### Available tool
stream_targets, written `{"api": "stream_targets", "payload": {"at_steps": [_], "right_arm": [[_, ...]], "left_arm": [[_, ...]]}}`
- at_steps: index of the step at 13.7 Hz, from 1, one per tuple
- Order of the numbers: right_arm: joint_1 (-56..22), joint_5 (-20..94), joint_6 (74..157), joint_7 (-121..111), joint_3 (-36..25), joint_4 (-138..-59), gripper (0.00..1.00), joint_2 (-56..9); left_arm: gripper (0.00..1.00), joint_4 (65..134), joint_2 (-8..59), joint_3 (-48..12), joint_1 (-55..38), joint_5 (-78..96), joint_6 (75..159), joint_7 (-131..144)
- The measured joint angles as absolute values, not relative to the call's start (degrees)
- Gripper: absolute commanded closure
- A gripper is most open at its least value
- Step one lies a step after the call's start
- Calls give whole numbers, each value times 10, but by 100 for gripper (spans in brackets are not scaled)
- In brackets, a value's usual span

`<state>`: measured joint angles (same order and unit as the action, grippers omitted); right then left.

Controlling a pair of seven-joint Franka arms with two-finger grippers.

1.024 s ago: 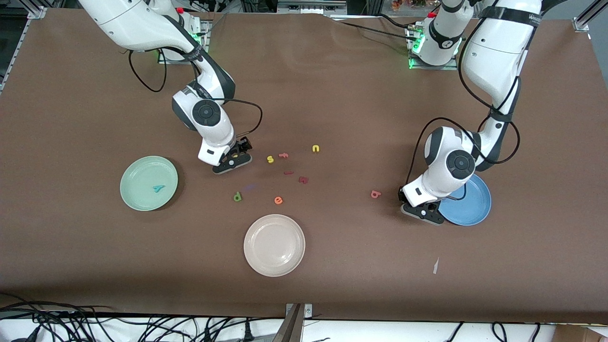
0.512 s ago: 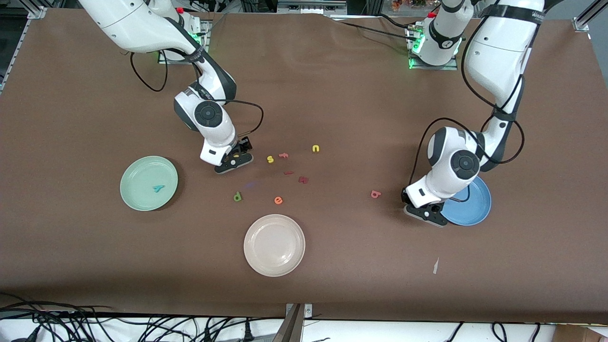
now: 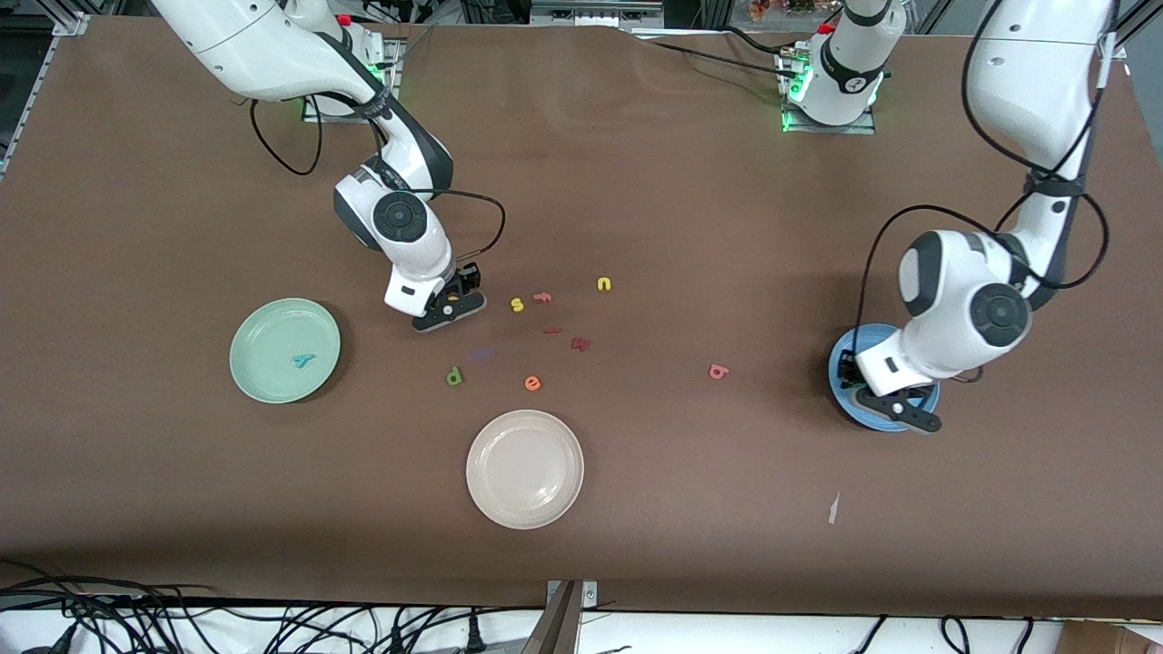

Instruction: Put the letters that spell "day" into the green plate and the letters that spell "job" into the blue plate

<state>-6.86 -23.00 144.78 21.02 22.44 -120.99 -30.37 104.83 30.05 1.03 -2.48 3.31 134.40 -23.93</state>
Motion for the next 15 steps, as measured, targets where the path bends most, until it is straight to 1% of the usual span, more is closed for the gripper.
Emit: {"api": "stream_targets", "payload": {"at_steps": [1,2,5,7,9,11,15], "right_arm": [[-69,-230,1448,210,224,-1210,56,-304],[-69,-230,1449,210,225,-1209,59,-303],[-69,-230,1449,210,228,-1209,67,-303],[-69,-230,1450,210,228,-1209,69,-303],[-69,-230,1452,210,228,-1209,77,-303],[-69,-230,1452,210,228,-1209,87,-303],[-68,-229,1451,210,226,-1204,91,-304]], "left_arm": [[29,1053,301,11,-8,33,1342,-266],[16,1059,301,11,6,33,1341,-288],[15,1064,301,8,11,33,1341,-298],[16,1064,301,3,5,33,1342,-297],[17,1064,301,-2,-11,61,1344,-297],[17,1063,304,-3,-51,113,1358,-292],[17,1062,327,3,-149,144,1408,-194]]}}
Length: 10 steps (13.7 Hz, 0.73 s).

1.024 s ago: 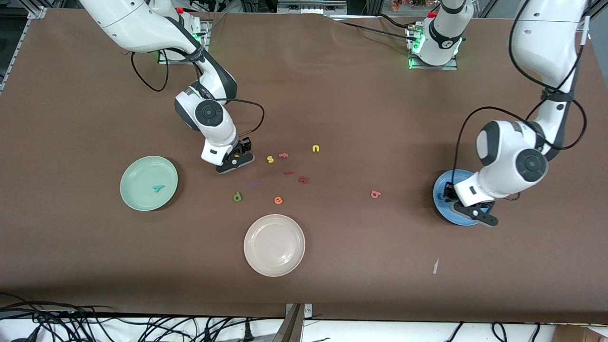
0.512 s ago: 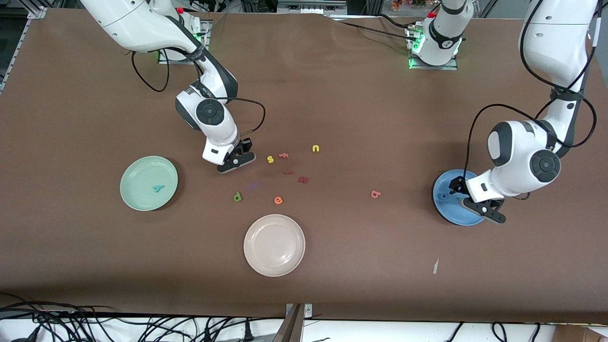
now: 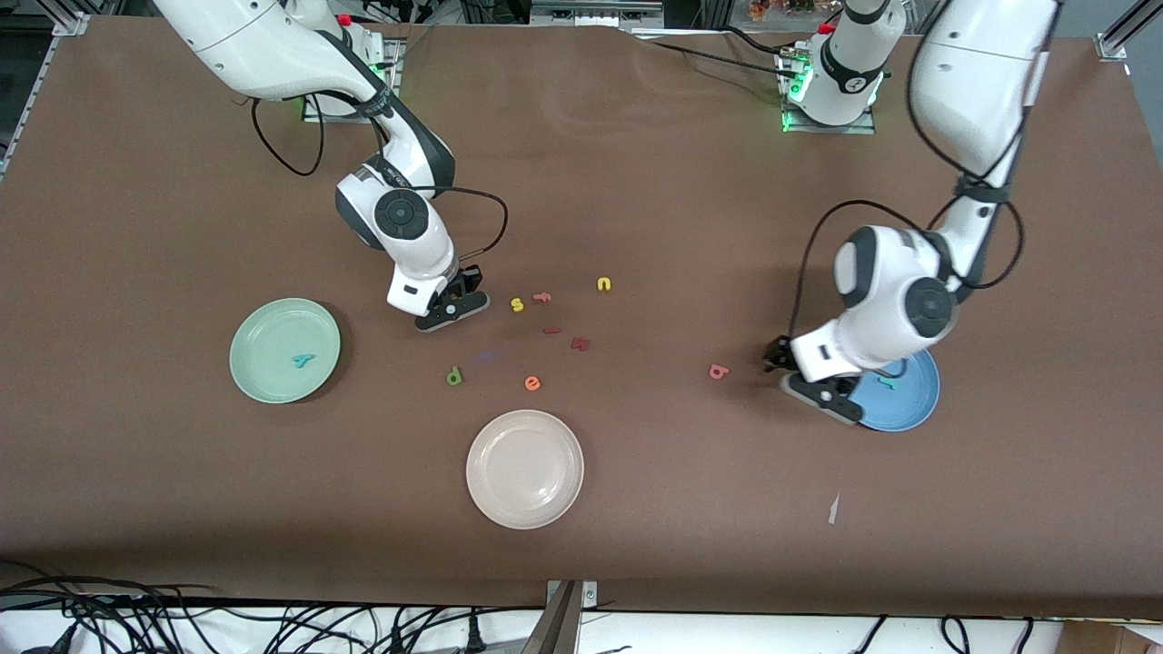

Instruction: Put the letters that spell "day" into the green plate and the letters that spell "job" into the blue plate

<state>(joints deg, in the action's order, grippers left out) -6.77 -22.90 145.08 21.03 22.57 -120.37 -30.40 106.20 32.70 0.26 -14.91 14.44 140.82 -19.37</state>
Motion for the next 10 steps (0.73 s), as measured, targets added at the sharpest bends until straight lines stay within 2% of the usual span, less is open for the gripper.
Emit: {"api": "stream_targets", "payload": {"at_steps": [5,10], "right_arm": [[-64,-218,1416,210,223,-1177,94,-305],[-42,-153,1273,210,216,-1082,94,-298]], "left_arm": [[17,1046,353,15,-213,144,1436,-129],[17,1042,395,16,-234,144,1491,-103]]}}
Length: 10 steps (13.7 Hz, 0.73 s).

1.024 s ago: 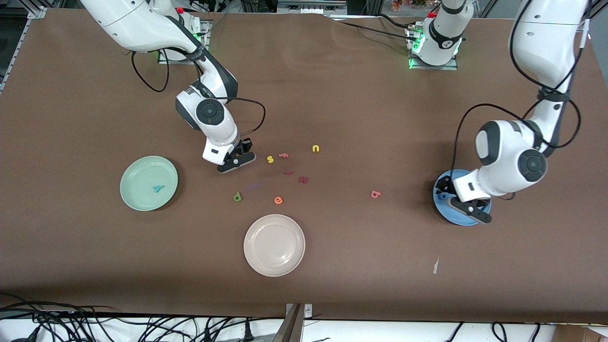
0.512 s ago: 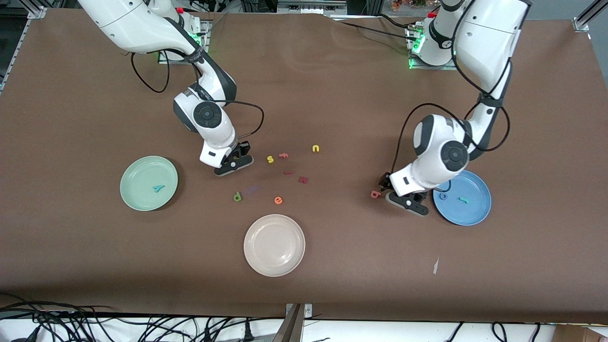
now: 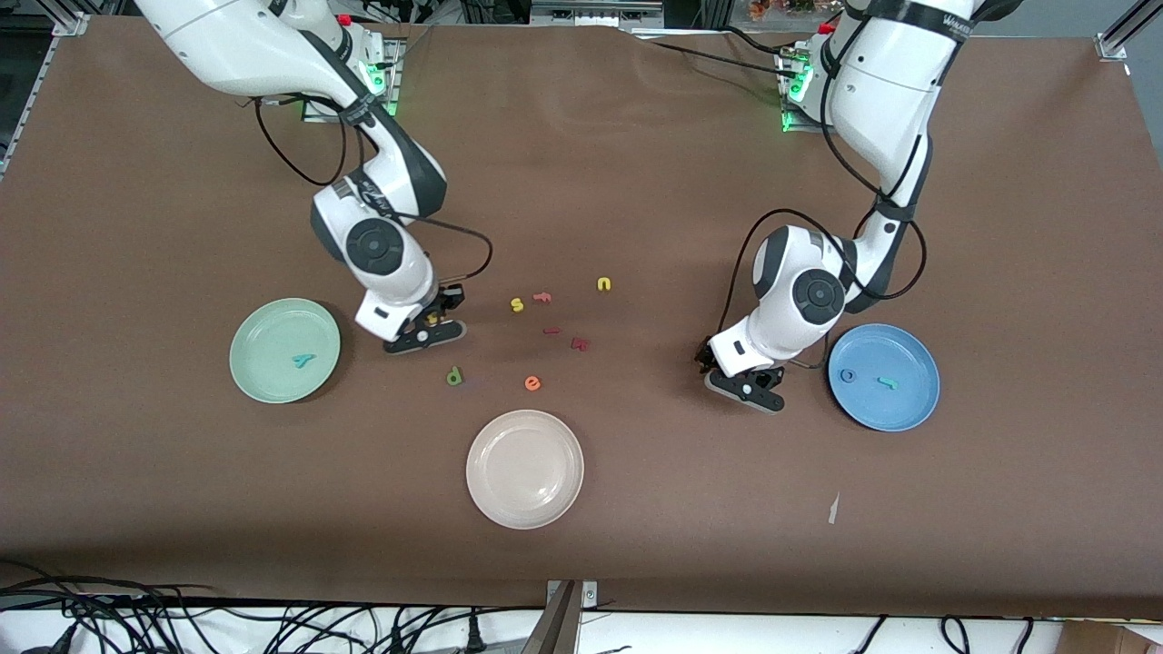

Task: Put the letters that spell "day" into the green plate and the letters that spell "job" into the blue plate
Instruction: 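Drop the yellow a on the green plate while the left gripper grasps the pink a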

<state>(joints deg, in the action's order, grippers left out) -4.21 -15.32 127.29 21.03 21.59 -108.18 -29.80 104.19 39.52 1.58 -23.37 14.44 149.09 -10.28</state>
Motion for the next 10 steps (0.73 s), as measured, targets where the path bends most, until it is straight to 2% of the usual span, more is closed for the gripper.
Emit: {"api": "stream_targets", "payload": {"at_steps": [2,3,5,8,9,10], "right_arm": [[-5,-152,1226,204,213,-1051,94,-296],[17,-151,1216,193,212,-1043,94,-296],[56,-151,1213,170,210,-1039,94,-298],[93,-151,1213,160,209,-1026,92,-313],[102,-151,1213,154,209,-1020,79,-321],[110,-151,1213,147,209,-1014,38,-328]], "left_arm": [[20,1041,397,17,-234,144,1492,-103],[26,1041,397,17,-234,144,1492,-103],[33,1040,397,18,-234,144,1492,-102],[35,1040,397,20,-234,144,1492,-103],[36,1040,397,21,-234,144,1492,-103],[38,1040,397,21,-234,144,1492,-103]]}}
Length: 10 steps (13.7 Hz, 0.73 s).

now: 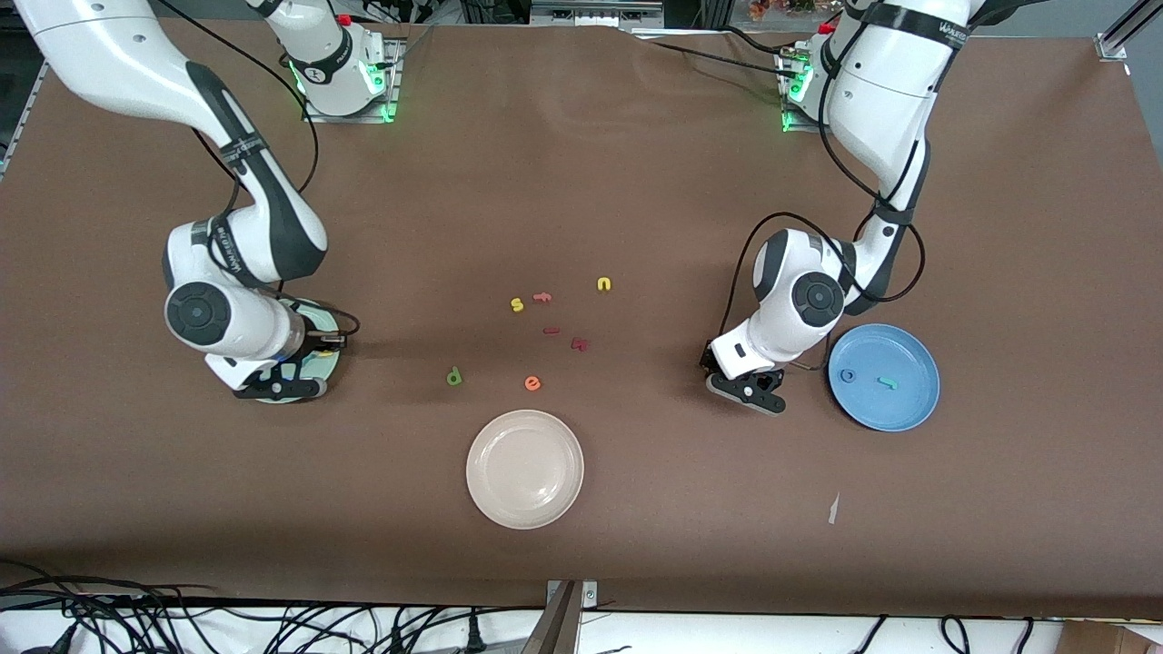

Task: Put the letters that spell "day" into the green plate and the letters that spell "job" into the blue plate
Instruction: 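Drop the yellow a on the green plate while the left gripper grasps the pink a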

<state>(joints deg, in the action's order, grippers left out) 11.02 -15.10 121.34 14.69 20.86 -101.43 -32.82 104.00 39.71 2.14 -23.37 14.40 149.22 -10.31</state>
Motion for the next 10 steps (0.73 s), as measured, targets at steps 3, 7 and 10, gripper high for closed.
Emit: {"api": "stream_targets", "payload": {"at_steps": [3,7,10], "right_arm": [[121,-151,1213,133,206,-1004,0,-341],[118,-150,1213,133,214,-998,0,-341],[114,-148,1213,141,233,-990,0,-341]], "left_arm": [[41,1040,397,22,-234,144,1492,-104],[51,1039,397,22,-234,144,1492,-104],[64,1039,396,21,-234,144,1492,-104]]}}
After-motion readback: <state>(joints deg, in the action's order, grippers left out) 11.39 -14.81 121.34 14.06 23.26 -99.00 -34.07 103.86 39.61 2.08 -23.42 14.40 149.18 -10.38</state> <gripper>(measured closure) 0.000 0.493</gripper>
